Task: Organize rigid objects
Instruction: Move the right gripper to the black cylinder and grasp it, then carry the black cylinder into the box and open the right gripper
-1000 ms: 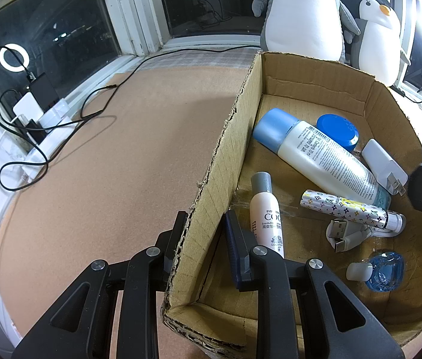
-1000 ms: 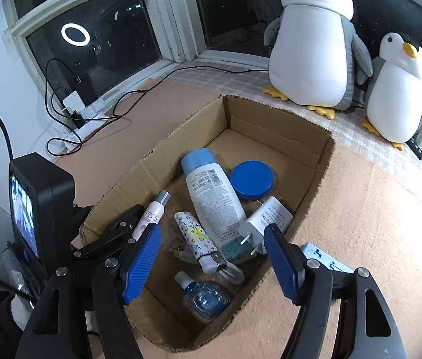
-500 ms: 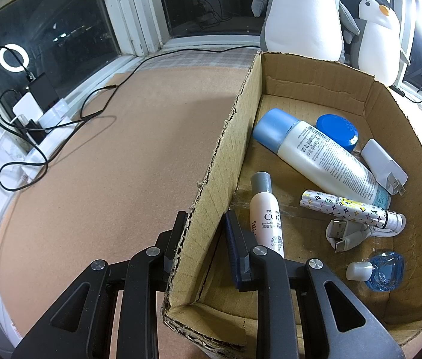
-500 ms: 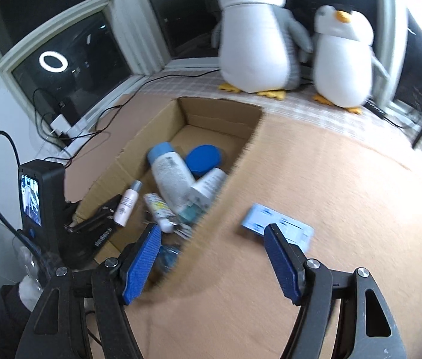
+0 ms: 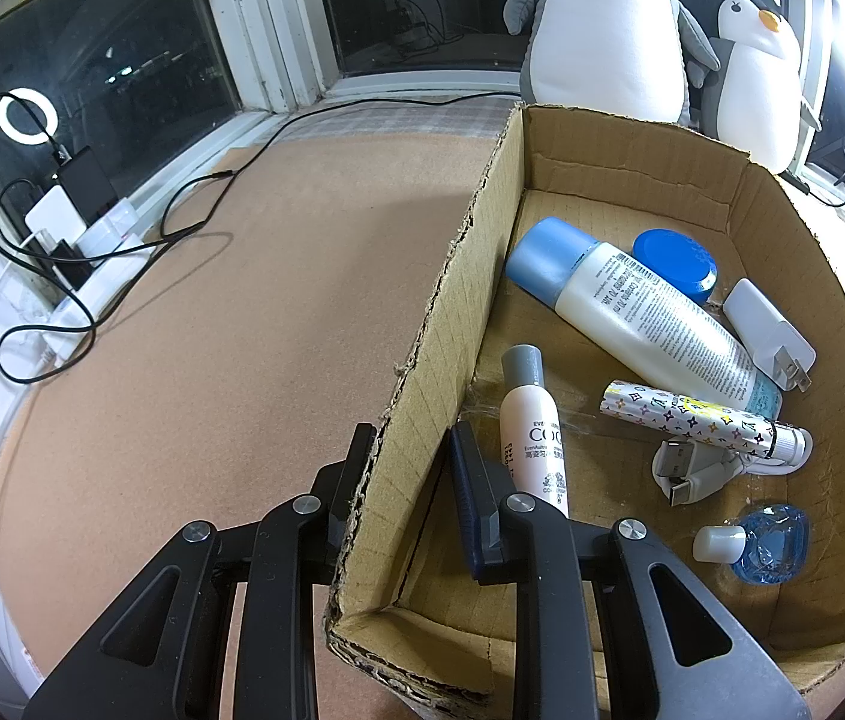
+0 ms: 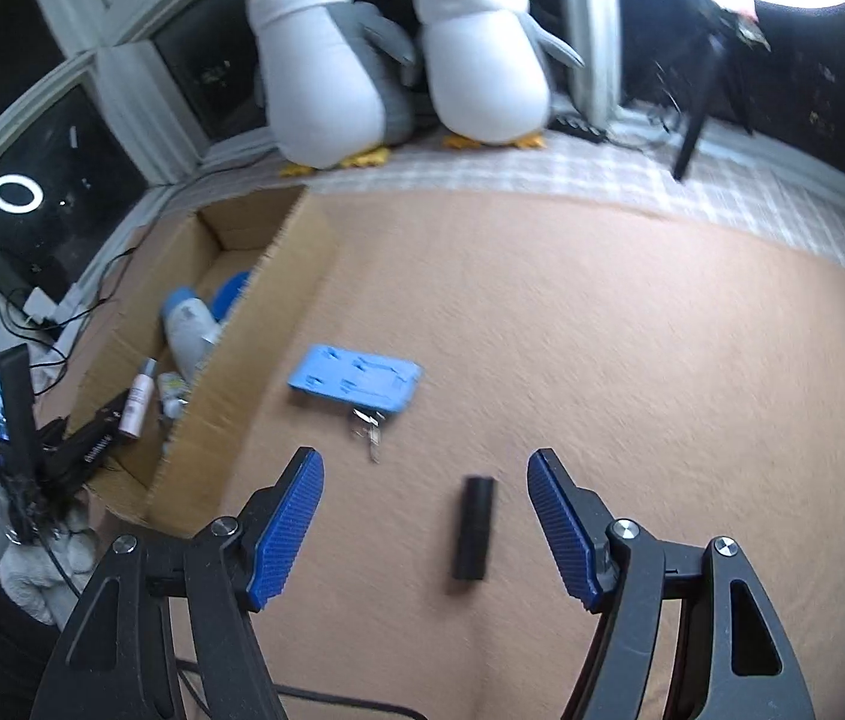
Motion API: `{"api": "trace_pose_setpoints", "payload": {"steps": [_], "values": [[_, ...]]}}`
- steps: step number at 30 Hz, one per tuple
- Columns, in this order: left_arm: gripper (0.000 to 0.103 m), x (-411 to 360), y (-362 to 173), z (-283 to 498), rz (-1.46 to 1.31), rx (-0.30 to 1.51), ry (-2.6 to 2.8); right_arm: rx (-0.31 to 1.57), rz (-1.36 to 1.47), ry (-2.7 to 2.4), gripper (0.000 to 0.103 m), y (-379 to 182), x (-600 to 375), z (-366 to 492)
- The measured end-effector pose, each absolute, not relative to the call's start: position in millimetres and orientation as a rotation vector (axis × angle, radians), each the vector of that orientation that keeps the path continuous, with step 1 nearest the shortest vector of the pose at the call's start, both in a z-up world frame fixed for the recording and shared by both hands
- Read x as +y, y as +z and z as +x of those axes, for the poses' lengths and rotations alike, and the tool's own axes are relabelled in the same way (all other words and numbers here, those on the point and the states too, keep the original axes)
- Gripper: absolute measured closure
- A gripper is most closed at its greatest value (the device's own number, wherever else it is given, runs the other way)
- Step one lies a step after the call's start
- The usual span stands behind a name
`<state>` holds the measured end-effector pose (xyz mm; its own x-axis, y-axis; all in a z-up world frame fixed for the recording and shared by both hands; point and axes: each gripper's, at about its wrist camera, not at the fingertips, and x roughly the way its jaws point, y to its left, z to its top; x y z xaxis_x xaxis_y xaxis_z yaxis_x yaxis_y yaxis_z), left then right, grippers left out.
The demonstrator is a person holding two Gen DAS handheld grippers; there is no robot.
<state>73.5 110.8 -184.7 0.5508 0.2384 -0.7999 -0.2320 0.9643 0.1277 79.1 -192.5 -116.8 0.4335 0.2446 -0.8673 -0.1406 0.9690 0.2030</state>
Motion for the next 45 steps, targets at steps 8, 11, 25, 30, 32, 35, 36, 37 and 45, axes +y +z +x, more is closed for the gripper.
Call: {"api": "trace_pose_setpoints", "payload": {"steps": [8,11,25,30,32,35,36,37,45], "values": [[0.081,110,-185,74,0.008,0.948,0.278,1.154,0.058,0.233,0.061,-141,-195,73],[0.081,111,-185,74,0.007,0.948,0.278,1.176,0.041,0.232,0.066,-151,-193,74],[0.081,111,-185,74,0.007,0.948,0.278,1.204,-0.045,0.214,0.081,-170,-185,71],[0.081,111,-185,74,0.007,0.947,0.278,1.203,-0.079,0.208,0.088,-171,-184,71],[0.081,111,-185,73,0.007,0.947,0.278,1.200,-0.088,0.210,0.088,-171,-183,71],[0.081,111,-185,73,0.007,0.947,0.278,1.195,-0.093,0.209,0.088,-171,-183,71],[0.081,111,-185,73,0.007,0.947,0.278,1.195,-0.091,0.209,0.088,-171,-183,71],[0.081,111,-185,74,0.007,0.947,0.278,1.194,-0.086,0.209,0.088,-171,-183,71],[0.081,111,-185,73,0.007,0.947,0.278,1.143,-0.043,0.245,0.088,-150,-173,73]]}}
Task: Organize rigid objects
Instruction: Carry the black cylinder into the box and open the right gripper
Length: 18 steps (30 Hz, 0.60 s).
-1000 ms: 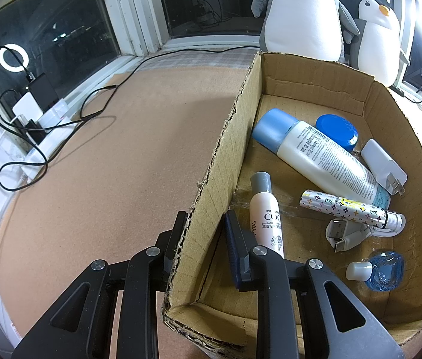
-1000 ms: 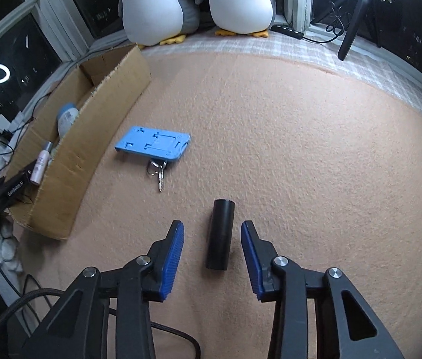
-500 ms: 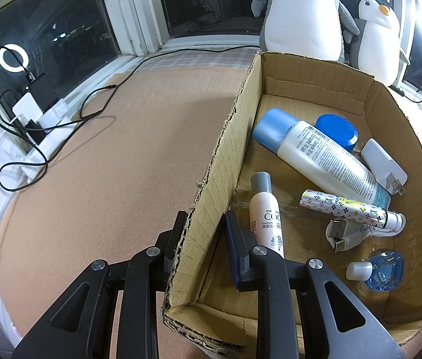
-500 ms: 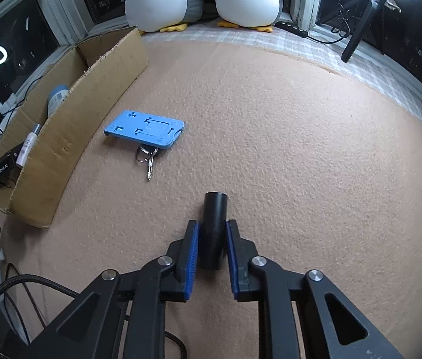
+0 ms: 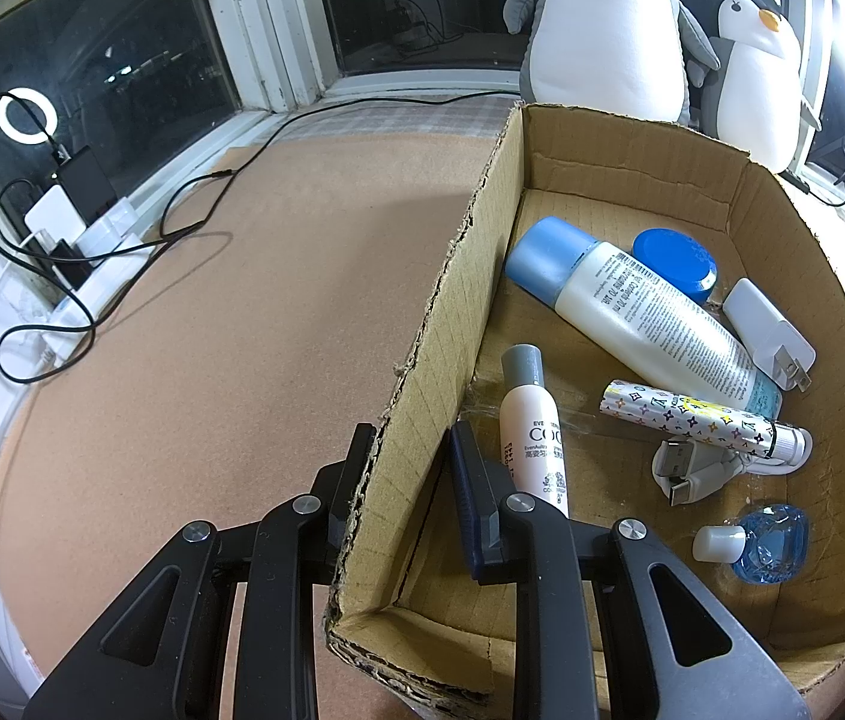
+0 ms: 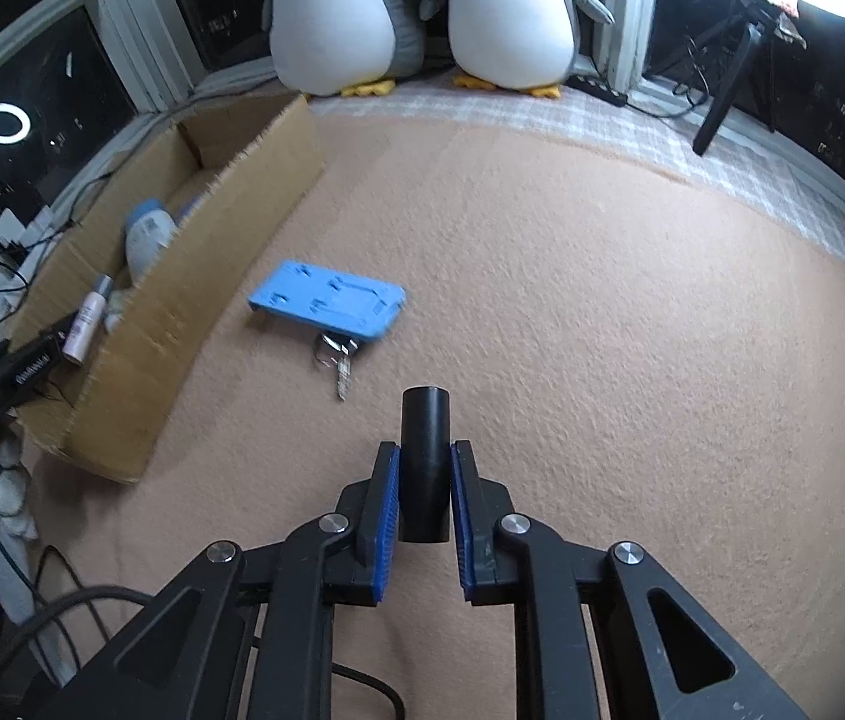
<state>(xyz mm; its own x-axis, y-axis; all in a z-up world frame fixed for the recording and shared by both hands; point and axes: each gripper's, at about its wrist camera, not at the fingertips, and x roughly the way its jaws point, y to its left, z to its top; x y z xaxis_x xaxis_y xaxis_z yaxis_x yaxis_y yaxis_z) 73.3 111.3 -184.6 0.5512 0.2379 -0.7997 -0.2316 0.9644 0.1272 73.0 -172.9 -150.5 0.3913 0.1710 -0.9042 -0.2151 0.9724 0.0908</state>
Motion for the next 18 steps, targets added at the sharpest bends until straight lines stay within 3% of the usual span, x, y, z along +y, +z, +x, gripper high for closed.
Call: {"api": "trace_pose_setpoints", "payload": {"steps": [18], "values": [[0.081,112,-185,73,0.006,0.947,0.278,1.001,-0.098,0.469,0.088,-95,-83,97]]}}
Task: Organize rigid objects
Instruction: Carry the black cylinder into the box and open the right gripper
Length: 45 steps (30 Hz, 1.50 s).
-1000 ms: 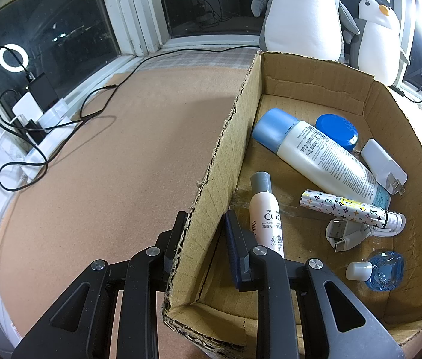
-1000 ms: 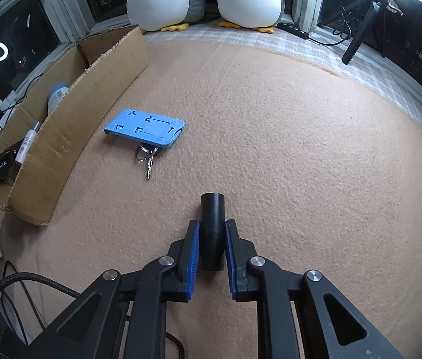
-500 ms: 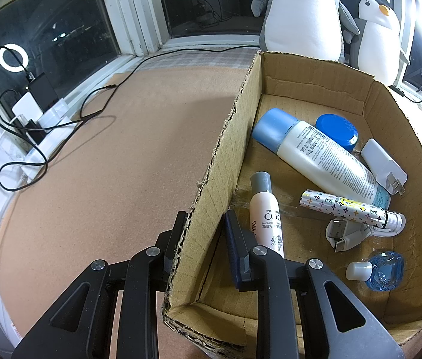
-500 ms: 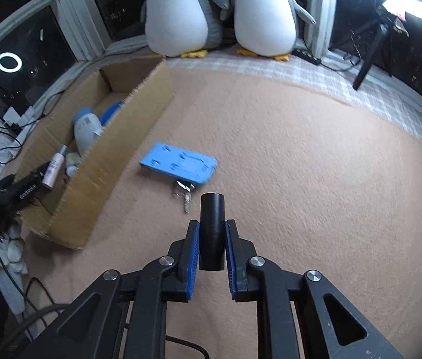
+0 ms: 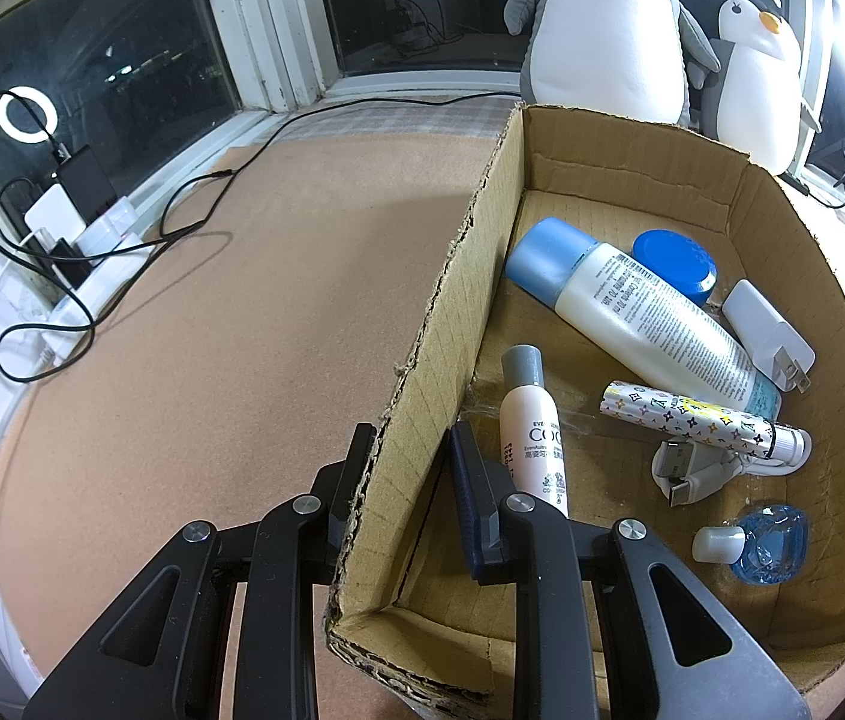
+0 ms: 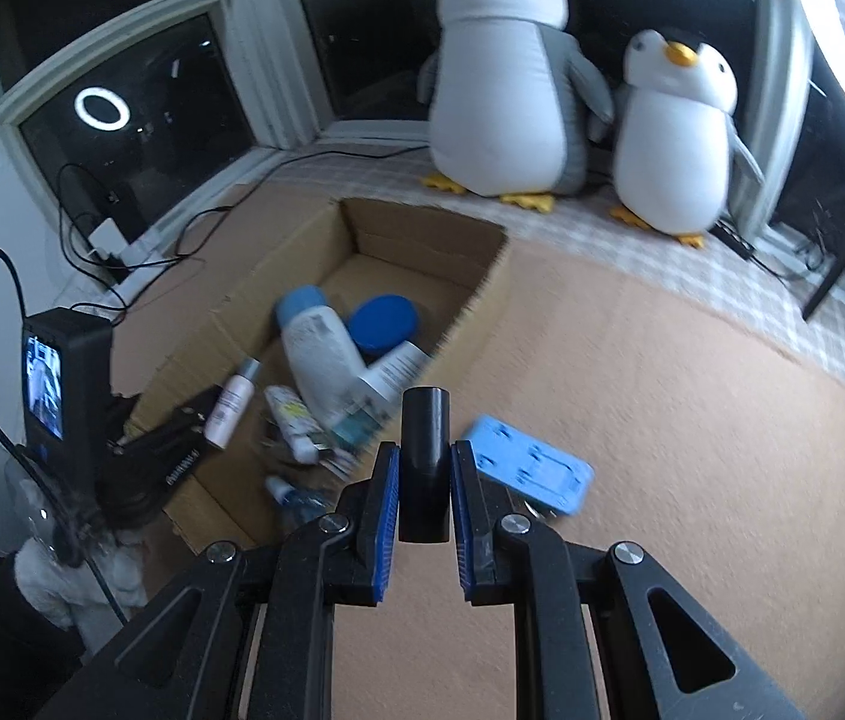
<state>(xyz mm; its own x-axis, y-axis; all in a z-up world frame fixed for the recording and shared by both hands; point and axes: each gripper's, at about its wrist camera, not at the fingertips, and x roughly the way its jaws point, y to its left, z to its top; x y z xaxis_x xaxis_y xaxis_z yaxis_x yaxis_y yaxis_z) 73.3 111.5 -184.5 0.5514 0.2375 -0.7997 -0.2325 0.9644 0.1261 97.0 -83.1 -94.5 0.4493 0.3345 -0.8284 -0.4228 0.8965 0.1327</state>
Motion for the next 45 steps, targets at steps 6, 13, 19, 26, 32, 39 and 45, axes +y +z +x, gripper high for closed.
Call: {"api": "trace_pose_setpoints", "payload": {"steps": [6,13,19,26,32,39,45], "values": [[0.081,109,-185,75,0.001,0.945,0.279,0.983,-0.145,0.527,0.088,-93,-52,104],[0.081,109,-185,74,0.001,0.945,0.278,1.002,-0.152,0.574,0.088,-101,-29,115],[0.081,110,-185,74,0.000,0.945,0.278,1.033,-0.149,0.598,0.088,-114,-15,124],[0.081,110,-185,74,0.000,0.945,0.278,1.044,-0.160,0.615,0.088,-121,-4,128],[0.081,110,-185,74,0.000,0.945,0.278,1.034,-0.178,0.627,0.078,-121,-1,128],[0.081,110,-185,74,0.000,0.945,0.278,0.992,-0.180,0.633,0.048,-115,-2,124],[0.081,110,-185,74,0.000,0.945,0.278,0.992,-0.191,0.635,0.048,-114,-4,124]]}}
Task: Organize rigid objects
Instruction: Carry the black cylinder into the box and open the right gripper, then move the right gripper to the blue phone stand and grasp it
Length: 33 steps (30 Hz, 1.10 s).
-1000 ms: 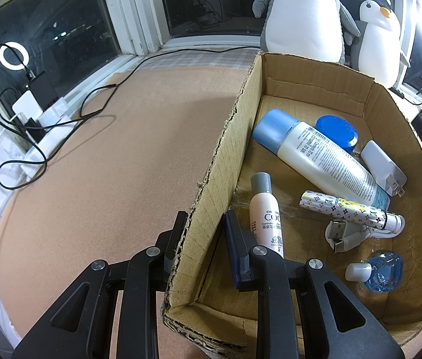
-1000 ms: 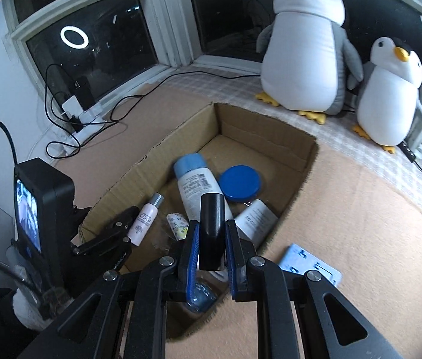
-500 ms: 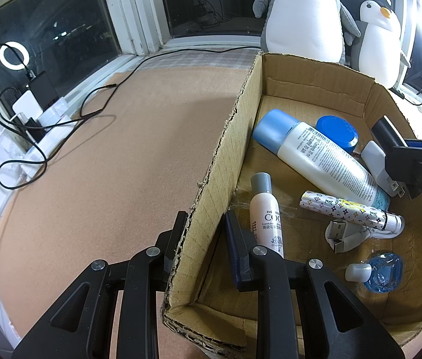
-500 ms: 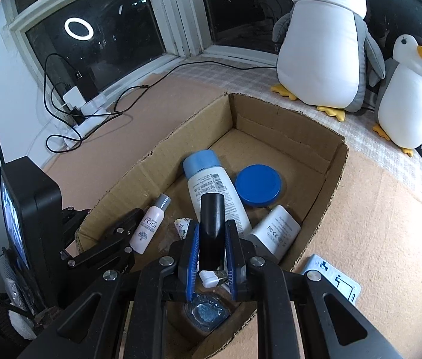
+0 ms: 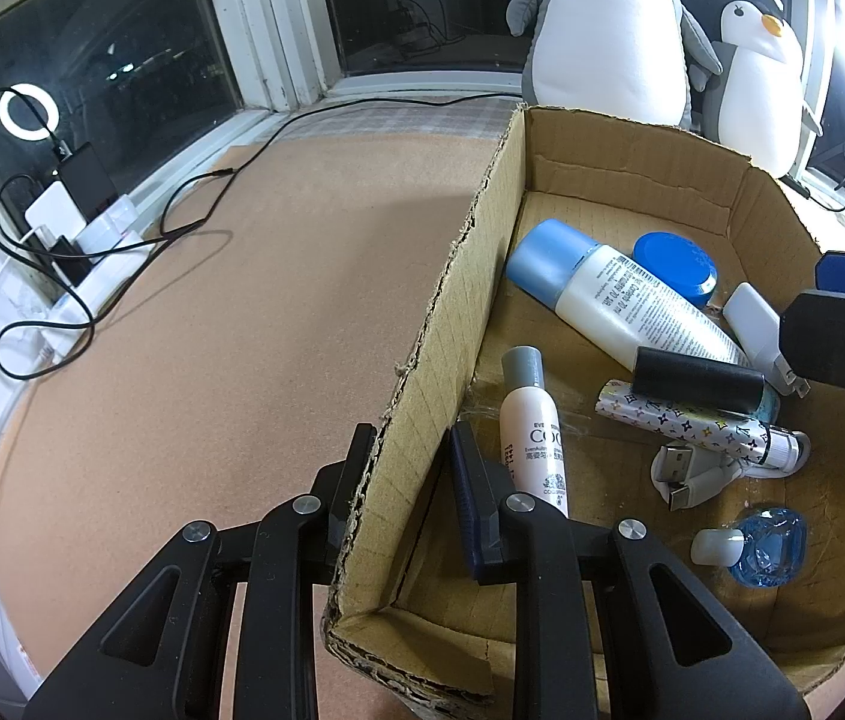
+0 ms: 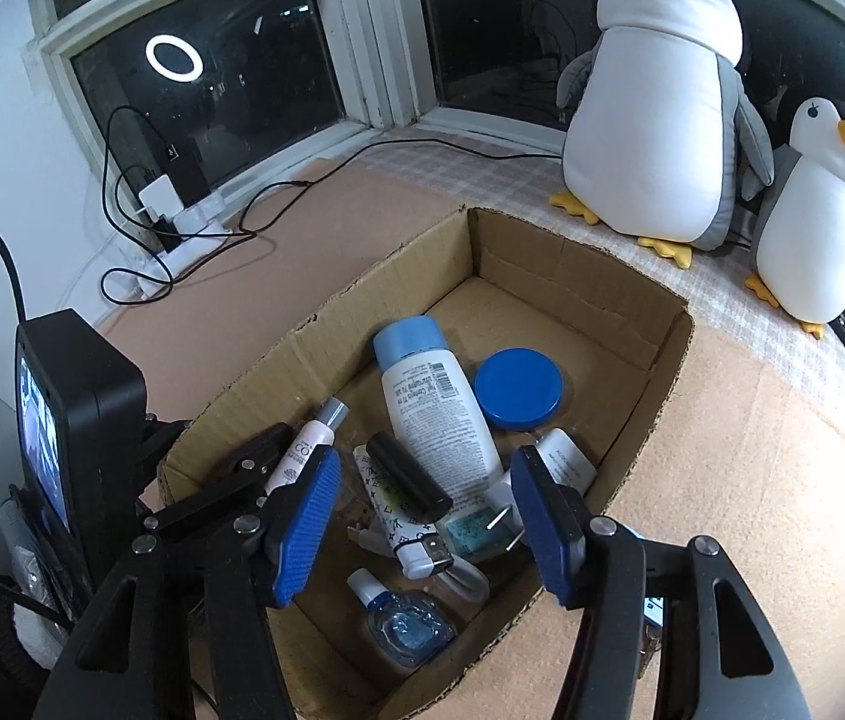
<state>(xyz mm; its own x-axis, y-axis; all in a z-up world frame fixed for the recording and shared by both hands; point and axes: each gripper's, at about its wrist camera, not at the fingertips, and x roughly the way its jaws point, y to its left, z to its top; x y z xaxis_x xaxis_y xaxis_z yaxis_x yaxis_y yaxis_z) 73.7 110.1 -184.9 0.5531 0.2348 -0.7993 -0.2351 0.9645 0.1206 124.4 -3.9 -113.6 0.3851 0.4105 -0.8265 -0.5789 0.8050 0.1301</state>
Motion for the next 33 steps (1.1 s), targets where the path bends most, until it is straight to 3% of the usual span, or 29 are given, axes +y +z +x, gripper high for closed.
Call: {"api": "trace_pose_setpoints", "payload": {"steps": [23,33], "values": [[0.081,111,-185,74,0.000,0.944,0.277,0.956,-0.147,0.684,0.048,-99,-45,121],[0.081,111,-185,74,0.000,0.945,0.278,0.962,-0.264,0.733,0.048,-101,-95,117]]}}
